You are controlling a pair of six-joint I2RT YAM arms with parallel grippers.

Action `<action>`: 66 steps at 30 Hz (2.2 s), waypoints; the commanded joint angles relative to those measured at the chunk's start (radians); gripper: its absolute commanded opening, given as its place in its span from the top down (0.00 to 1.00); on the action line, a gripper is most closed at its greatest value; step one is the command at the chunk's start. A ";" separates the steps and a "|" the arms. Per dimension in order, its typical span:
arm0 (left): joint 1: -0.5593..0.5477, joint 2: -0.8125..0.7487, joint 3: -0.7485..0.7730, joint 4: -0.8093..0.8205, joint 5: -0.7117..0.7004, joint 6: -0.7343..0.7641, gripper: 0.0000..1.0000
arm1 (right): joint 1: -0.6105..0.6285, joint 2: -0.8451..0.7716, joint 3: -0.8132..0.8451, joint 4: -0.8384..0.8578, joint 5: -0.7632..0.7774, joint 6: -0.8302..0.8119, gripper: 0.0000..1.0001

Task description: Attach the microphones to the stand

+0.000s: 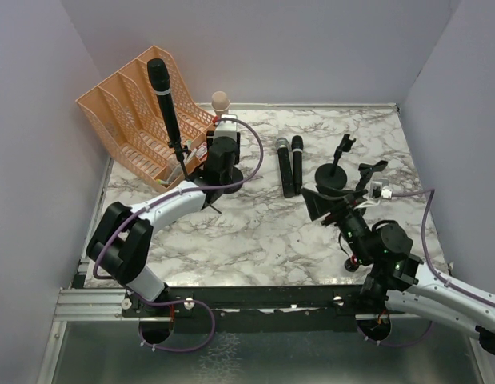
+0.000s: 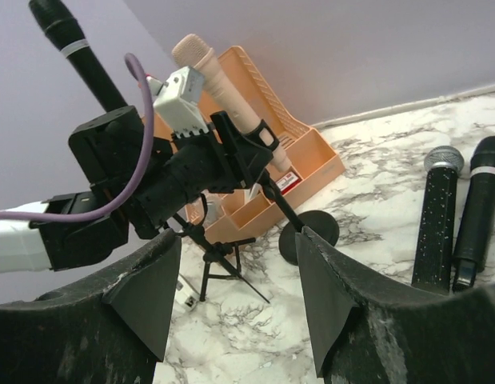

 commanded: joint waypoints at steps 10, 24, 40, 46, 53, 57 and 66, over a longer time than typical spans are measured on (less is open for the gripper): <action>0.004 -0.265 -0.051 -0.171 0.181 -0.110 0.17 | 0.006 0.148 0.297 -0.449 0.388 0.105 0.36; 0.004 -0.488 -0.145 -0.239 0.339 -0.212 0.08 | -0.359 0.477 0.680 -0.745 0.267 -0.017 0.28; 0.004 -0.453 -0.083 -0.330 0.744 -0.070 0.01 | -0.490 0.538 0.719 -0.858 0.221 0.006 0.27; 0.004 -0.488 -0.113 -0.297 0.862 -0.059 0.01 | -0.614 0.576 0.699 -0.950 0.277 0.010 0.26; 0.004 -0.471 -0.137 -0.242 0.959 -0.113 0.01 | -0.701 0.519 0.606 -0.992 0.243 0.096 0.25; 0.001 -0.431 -0.141 -0.205 0.981 -0.165 0.01 | -0.715 0.513 0.553 -1.008 0.214 0.146 0.25; -0.008 -0.366 -0.159 -0.181 0.816 -0.281 0.01 | -0.722 0.533 0.555 -1.005 0.089 0.207 0.30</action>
